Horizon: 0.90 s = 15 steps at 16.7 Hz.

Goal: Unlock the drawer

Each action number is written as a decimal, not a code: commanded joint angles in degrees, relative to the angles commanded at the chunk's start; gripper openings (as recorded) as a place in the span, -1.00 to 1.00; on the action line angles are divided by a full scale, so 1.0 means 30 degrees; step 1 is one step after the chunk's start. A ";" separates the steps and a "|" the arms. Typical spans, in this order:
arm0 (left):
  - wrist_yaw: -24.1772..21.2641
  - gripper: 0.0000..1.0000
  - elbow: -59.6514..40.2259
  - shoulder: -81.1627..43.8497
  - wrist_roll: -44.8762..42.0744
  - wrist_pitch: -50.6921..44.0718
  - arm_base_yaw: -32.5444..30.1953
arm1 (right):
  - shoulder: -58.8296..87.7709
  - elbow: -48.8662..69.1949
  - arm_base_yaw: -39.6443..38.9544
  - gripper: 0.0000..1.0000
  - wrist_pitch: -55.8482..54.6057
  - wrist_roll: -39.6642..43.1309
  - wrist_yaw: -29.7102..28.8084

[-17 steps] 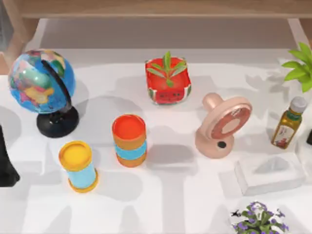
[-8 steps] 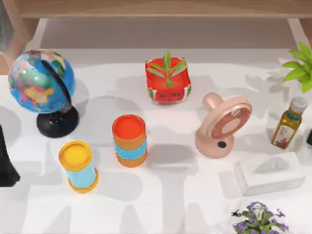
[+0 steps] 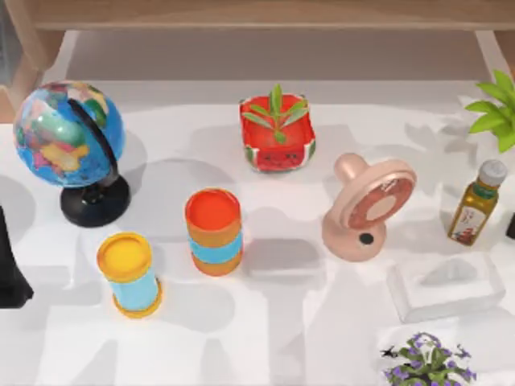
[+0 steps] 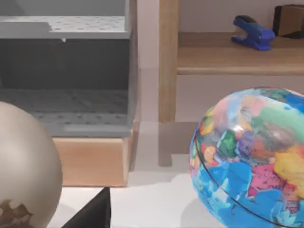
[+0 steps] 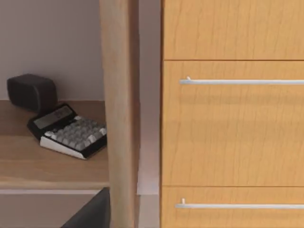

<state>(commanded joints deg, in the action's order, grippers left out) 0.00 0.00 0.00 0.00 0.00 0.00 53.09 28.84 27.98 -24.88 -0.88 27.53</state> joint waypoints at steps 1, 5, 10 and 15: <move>0.0000 1.00 0.0000 0.0000 0.0000 0.0000 0.0000 | 0.1164 0.0588 0.0576 1.00 -0.0507 -0.0023 0.0561; 0.0000 1.00 0.0000 0.0000 0.0000 0.0000 0.0000 | 0.3946 0.2094 0.2015 1.00 -0.1810 -0.0045 0.1984; 0.0000 1.00 0.0000 0.0000 0.0000 0.0000 0.0000 | 0.4090 0.2133 0.2054 1.00 -0.1874 -0.0037 0.2054; 0.0000 1.00 0.0000 0.0000 0.0000 0.0000 0.0000 | 0.6067 0.3125 0.1951 1.00 -0.3152 0.2038 0.1953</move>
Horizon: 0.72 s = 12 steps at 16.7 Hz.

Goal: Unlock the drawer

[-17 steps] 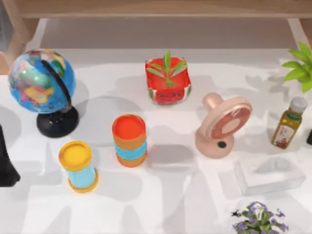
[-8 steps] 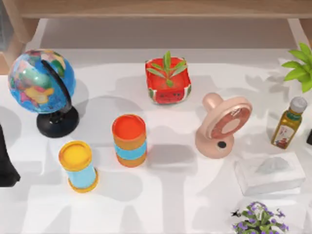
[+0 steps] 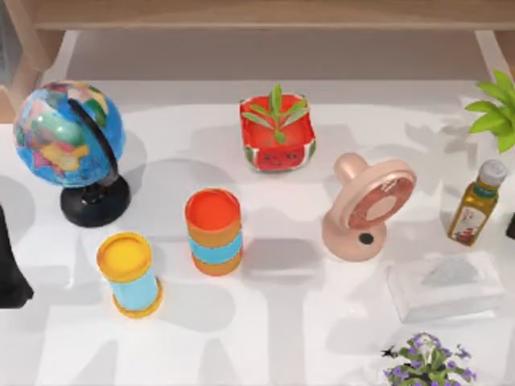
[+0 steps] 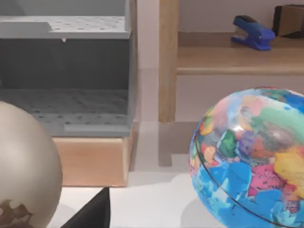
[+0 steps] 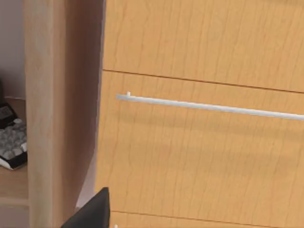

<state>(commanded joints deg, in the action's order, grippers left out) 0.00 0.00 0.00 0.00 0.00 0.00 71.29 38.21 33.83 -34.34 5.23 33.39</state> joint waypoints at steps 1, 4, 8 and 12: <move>0.0000 1.00 0.0000 0.0000 0.0000 0.0000 0.0000 | 0.0924 0.0417 -0.0045 1.00 -0.0548 0.1013 -0.0061; 0.0000 1.00 0.0000 0.0000 0.0000 0.0000 0.0000 | 0.4406 0.1903 -0.0250 1.00 -0.2533 0.5265 -0.0361; 0.0000 1.00 0.0000 0.0000 0.0000 0.0000 0.0000 | 0.9791 0.4093 -0.0727 1.00 -0.5552 1.2774 -0.1011; 0.0000 1.00 0.0000 0.0000 0.0000 0.0000 0.0000 | 1.4890 0.6103 -0.1409 1.00 -0.8417 2.0347 -0.1842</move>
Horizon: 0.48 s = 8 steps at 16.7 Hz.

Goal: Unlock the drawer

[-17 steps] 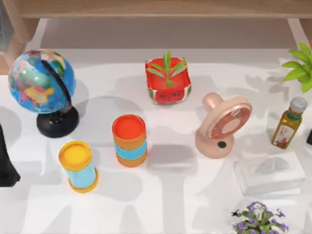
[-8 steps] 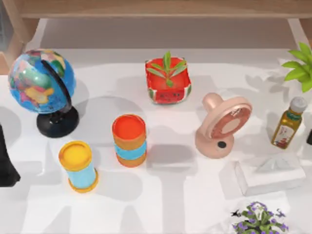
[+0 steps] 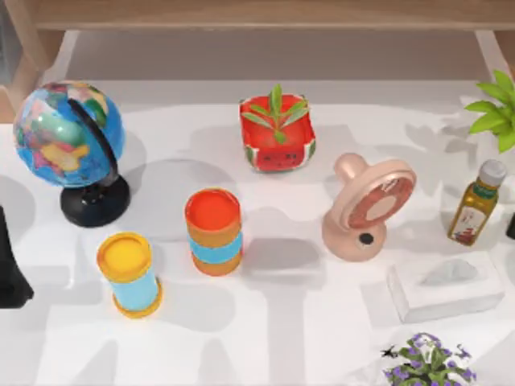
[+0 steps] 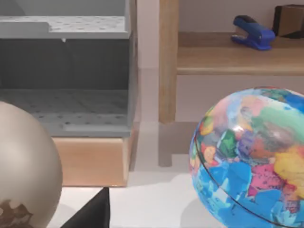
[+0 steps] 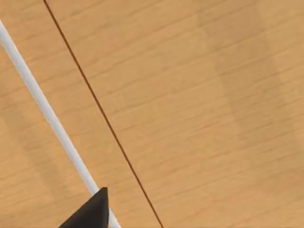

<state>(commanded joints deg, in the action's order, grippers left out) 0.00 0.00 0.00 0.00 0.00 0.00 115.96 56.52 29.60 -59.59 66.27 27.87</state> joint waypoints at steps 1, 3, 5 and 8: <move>0.0000 1.00 0.0000 0.0000 0.0000 0.0000 0.0000 | 0.1069 0.0428 -0.0185 1.00 -0.0624 0.1632 -0.0213; 0.0000 1.00 0.0000 0.0000 0.0000 0.0000 0.0000 | 0.2892 0.1168 -0.0540 1.00 -0.1716 0.4356 -0.0614; 0.0000 1.00 0.0000 0.0000 0.0000 0.0000 0.0000 | 0.4244 0.1720 -0.0840 1.00 -0.2543 0.6263 -0.0942; 0.0000 1.00 0.0000 0.0000 0.0000 0.0000 0.0000 | 0.5261 0.2138 -0.1085 1.00 -0.3175 0.7604 -0.1203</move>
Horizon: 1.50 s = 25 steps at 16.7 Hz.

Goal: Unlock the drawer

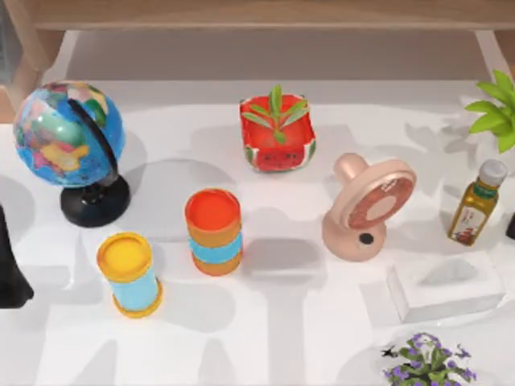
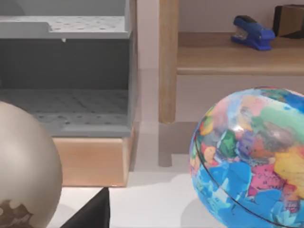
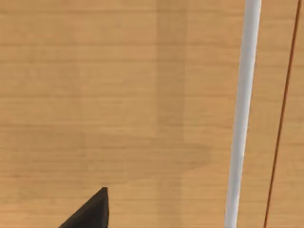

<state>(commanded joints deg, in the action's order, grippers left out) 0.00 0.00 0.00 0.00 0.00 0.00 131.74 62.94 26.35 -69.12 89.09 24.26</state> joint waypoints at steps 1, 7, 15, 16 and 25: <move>0.0000 1.00 0.0000 0.0000 0.0000 0.0000 0.0000 | 0.0040 0.0017 -0.0010 1.00 -0.0026 0.0053 -0.0011; 0.0000 1.00 0.0000 0.0000 0.0000 0.0000 0.0000 | 0.0096 0.0220 0.0010 1.00 0.0140 0.0045 -0.0016; 0.0000 1.00 0.0000 0.0000 0.0000 0.0000 0.0000 | 0.1035 0.2210 -0.0464 1.00 0.1184 0.0068 -0.0476; 0.0000 1.00 0.0000 0.0000 0.0000 0.0000 0.0000 | 0.1035 0.2210 -0.0464 1.00 0.1184 0.0068 -0.0476; 0.0000 1.00 0.0000 0.0000 0.0000 0.0000 0.0000 | 0.1035 0.2210 -0.0464 -0.36 0.1184 0.0068 -0.0476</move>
<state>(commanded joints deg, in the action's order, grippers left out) 0.00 0.00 0.00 0.00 0.00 0.00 134.84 69.57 24.96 -65.56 89.29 22.83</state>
